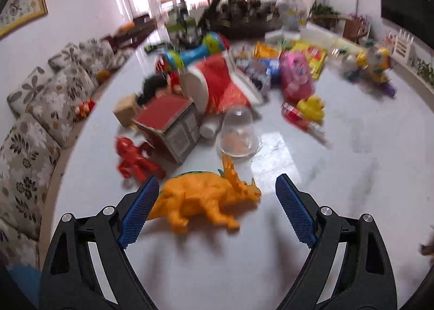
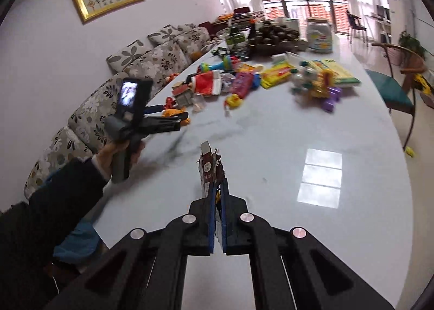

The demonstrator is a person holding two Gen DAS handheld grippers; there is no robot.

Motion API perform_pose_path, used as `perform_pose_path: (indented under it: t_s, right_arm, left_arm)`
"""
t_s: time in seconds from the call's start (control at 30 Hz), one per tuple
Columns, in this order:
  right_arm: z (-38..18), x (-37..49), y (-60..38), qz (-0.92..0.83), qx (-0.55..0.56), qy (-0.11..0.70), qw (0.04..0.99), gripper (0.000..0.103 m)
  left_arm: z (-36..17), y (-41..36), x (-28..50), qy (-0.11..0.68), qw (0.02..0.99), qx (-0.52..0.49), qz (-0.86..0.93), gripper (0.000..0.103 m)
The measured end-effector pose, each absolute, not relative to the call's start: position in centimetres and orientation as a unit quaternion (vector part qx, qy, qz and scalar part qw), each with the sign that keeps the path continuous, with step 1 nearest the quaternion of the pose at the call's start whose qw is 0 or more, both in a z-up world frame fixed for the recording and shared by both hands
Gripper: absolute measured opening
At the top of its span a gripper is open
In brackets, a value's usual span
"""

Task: Collect trash
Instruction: 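Grasp the small brown-white carton with the right gripper while the left grasps the orange dinosaur, then carry the carton and dinosaur into the trash bag and release both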

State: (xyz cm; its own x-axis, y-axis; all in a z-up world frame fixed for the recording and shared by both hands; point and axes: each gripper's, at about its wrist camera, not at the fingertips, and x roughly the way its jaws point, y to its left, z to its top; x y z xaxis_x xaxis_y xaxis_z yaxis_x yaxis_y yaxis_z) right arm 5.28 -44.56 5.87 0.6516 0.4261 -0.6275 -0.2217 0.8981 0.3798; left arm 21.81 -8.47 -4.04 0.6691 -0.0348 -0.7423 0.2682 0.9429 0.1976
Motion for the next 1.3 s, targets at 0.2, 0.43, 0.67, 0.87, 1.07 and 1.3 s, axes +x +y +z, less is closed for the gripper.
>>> perform_pose_path:
  t_s: [0.2,0.43,0.67,0.87,1.07,1.3]
  right_arm:
    - [5.3,4.2,-44.7,0.181,0.156,0.367,0.899,0.003]
    - [6.2,2.1,-42.9,0.193,0.151,0.356,0.902,0.003]
    - [7.0,-3.6,-39.1,0.235,0.141,0.353,0.894,0.003]
    - [6.0,-10.6,-36.1,0.252,0.115,0.375,0.885,0.003]
    - [1.5,-15.8,-34.0,0.238,0.087,0.435,0.864,0.003]
    - [-8.7,-13.6,-30.9,0.217,0.077,0.513,0.827,0.003]
  left_arm:
    - [-4.6,-6.9,21.6,0.437,0.891,0.070,-0.102,0.037]
    - [-2.4,-5.9,13.0,0.402,0.901,0.059,-0.150,0.035]
    - [1.2,-4.5,-3.1,0.351,0.913,0.047,-0.203,0.035]
    - [-0.2,-3.1,-16.5,0.351,0.908,0.063,-0.220,0.035]
    - [-6.3,-0.9,-21.0,0.421,0.884,0.066,-0.189,0.035]
    - [-18.5,-2.0,-18.3,0.540,0.817,0.103,-0.177,0.036]
